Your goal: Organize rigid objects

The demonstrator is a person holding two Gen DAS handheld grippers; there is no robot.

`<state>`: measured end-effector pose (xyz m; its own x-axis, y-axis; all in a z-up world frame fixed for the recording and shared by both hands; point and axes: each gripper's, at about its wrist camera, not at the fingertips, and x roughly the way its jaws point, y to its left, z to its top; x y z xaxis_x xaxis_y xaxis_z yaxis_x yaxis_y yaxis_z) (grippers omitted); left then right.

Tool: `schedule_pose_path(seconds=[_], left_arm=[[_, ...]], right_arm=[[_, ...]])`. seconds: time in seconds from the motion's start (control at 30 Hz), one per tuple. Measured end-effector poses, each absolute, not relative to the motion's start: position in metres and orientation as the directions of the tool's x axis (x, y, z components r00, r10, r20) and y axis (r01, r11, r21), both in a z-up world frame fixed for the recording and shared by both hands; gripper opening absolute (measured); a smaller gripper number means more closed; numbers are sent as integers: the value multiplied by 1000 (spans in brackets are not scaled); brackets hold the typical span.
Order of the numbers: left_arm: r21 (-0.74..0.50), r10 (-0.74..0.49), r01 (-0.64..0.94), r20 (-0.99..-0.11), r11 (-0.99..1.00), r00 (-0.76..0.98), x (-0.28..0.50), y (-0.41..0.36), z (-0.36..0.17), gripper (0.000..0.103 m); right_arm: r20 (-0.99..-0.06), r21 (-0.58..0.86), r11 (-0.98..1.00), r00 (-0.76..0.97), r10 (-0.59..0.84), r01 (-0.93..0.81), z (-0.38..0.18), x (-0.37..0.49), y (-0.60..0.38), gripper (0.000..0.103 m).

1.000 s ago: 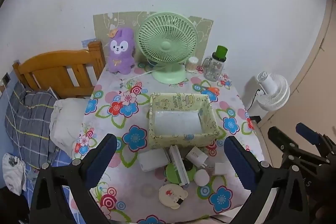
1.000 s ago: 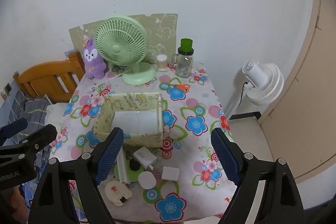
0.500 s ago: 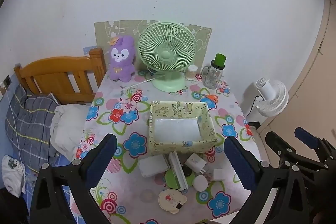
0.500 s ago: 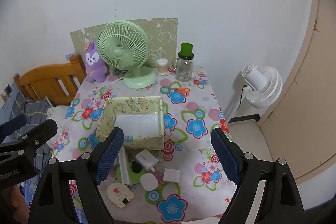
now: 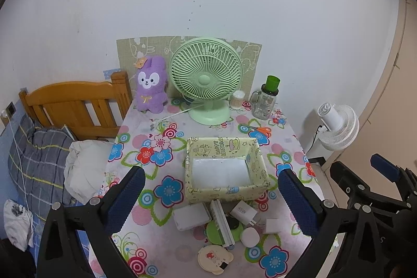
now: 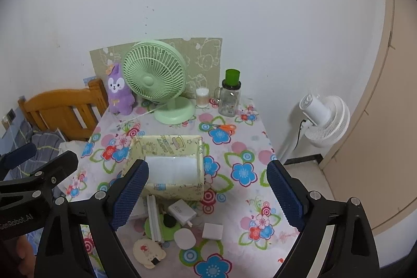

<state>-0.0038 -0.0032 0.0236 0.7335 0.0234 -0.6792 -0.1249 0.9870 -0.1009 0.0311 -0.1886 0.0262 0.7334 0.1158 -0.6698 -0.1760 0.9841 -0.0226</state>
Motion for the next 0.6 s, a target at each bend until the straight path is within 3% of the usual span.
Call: schedule_pose_path(seconds=[0.6], left_arm=[[-86, 29, -121, -689, 989, 724, 4, -19, 21, 103]], right_arm=[[-678, -11, 986, 726, 116, -168, 23, 36, -200, 94]])
